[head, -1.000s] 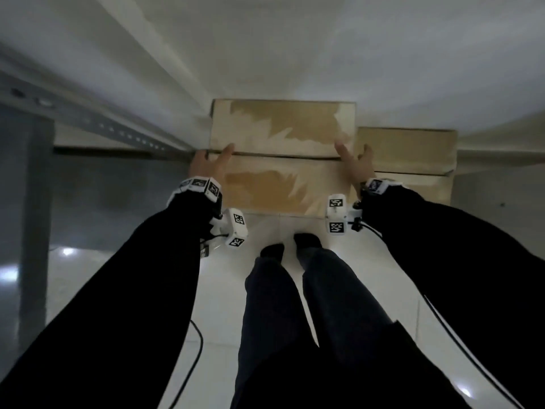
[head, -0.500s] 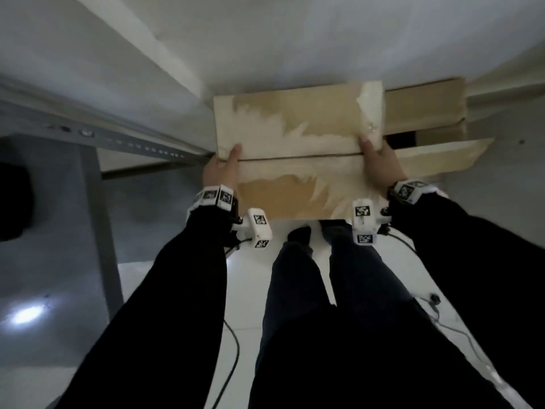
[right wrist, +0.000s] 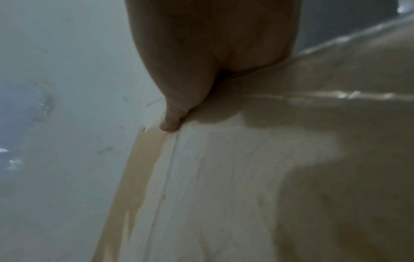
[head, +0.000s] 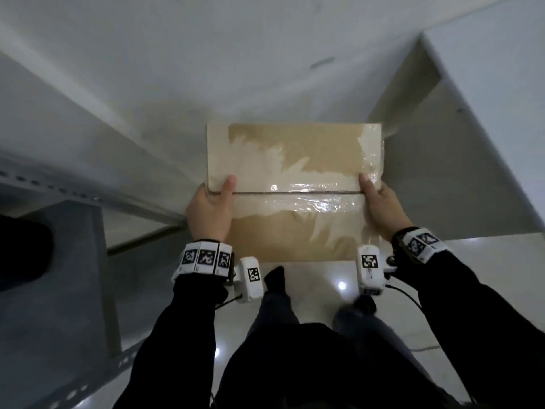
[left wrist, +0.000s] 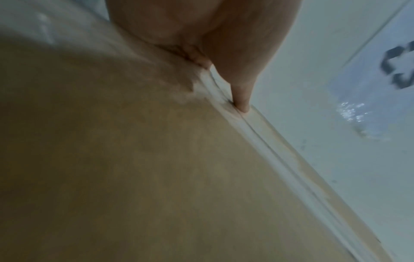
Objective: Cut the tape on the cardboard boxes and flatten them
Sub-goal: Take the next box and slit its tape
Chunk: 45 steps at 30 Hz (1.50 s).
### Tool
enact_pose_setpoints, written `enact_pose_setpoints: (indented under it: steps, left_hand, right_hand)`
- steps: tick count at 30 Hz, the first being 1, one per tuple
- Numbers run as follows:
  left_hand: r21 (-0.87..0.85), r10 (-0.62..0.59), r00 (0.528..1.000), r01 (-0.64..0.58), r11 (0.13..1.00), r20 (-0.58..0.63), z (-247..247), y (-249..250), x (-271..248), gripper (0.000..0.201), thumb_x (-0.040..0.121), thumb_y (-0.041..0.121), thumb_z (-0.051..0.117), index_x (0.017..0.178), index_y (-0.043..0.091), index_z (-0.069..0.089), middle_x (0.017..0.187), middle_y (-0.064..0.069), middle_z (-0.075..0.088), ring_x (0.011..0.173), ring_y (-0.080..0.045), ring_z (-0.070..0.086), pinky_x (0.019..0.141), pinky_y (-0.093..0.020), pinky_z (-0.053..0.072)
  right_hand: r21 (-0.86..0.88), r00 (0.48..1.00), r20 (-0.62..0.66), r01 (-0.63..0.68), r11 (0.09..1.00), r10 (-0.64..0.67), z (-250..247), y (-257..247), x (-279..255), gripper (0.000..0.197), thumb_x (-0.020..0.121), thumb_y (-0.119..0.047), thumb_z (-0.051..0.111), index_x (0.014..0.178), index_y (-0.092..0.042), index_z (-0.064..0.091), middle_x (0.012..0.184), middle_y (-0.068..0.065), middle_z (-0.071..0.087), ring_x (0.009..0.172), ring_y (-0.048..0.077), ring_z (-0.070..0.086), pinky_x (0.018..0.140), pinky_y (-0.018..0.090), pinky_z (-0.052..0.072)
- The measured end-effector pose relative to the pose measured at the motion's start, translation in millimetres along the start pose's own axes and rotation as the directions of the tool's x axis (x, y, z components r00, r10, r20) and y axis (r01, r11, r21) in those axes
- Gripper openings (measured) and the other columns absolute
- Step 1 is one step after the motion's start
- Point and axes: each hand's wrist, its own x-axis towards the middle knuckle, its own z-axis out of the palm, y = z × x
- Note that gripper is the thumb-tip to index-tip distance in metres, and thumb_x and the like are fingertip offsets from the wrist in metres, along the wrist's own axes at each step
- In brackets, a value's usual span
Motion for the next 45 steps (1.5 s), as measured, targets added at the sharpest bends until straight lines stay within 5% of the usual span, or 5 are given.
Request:
enact_pose_setpoints:
  steps: [11,20,33,39,45]
  left_hand:
    - [-0.353,0.402,0.914,-0.359,0.864,0.055,128.8,216.2,-155.6,0.042,0.090,0.049,0.057,0.118,0.017,0.060,0.117,0.000,0.064,0.111,-0.017,0.058,0.103,-0.035,0.042]
    - [-0.344,0.405,0.817,-0.273,0.898,0.409,291.2,333.4,-194.8,0.040,0.088,0.046,0.060,0.119,0.024,0.046,0.120,0.002,0.059,0.111,-0.021,0.058,0.101,-0.044,0.045]
    - [-0.045,0.257,0.820,-0.274,0.961,0.511,437.1,452.9,-172.1,0.046,0.097,0.029,0.050,0.137,0.010,0.035,0.132,-0.009,0.052,0.108,-0.020,0.054,0.095,-0.035,0.045]
    - [0.161,0.336,0.831,-0.442,0.882,0.444,455.4,519.3,-193.7,0.056,0.097,0.038,0.048,0.145,0.017,0.032,0.147,-0.008,0.039,0.133,-0.024,0.040,0.107,-0.035,0.031]
    - [0.150,0.451,0.788,-0.550,0.822,0.420,506.8,548.8,-288.1,0.049,0.098,0.036,0.047,0.141,0.016,0.039,0.144,-0.005,0.041,0.131,-0.022,0.040,0.109,-0.037,0.032]
  right_hand:
    - [0.028,0.902,-0.297,0.336,0.941,-0.314,-317.8,-55.4,-54.6,0.034,0.097,-0.046,0.042,0.114,-0.022,0.058,0.102,-0.004,0.067,0.096,0.015,0.065,0.087,0.034,0.052]
    - [-0.091,0.907,-0.373,0.174,0.981,-0.196,-508.3,-40.2,8.7,0.057,0.098,-0.052,0.030,0.131,-0.011,0.050,0.115,0.001,0.056,0.113,0.022,0.053,0.106,0.042,0.038]
    - [0.081,0.992,-0.125,0.023,0.996,-0.013,-642.1,-40.8,177.6,0.018,0.100,-0.031,0.043,0.104,-0.015,0.051,0.082,0.000,0.059,0.064,0.009,0.060,0.051,0.021,0.053]
    - [0.369,0.972,-0.185,-0.068,0.927,0.144,-665.7,-30.3,219.4,0.050,0.101,-0.029,0.042,0.143,-0.007,0.029,0.129,0.014,0.052,0.090,0.023,0.060,0.075,0.038,0.054]
    - [0.501,0.988,0.034,-0.149,0.853,0.153,-689.8,-12.9,214.6,0.039,0.094,-0.041,0.049,0.129,-0.028,0.036,0.119,-0.003,0.043,0.105,0.021,0.045,0.080,0.042,0.042]
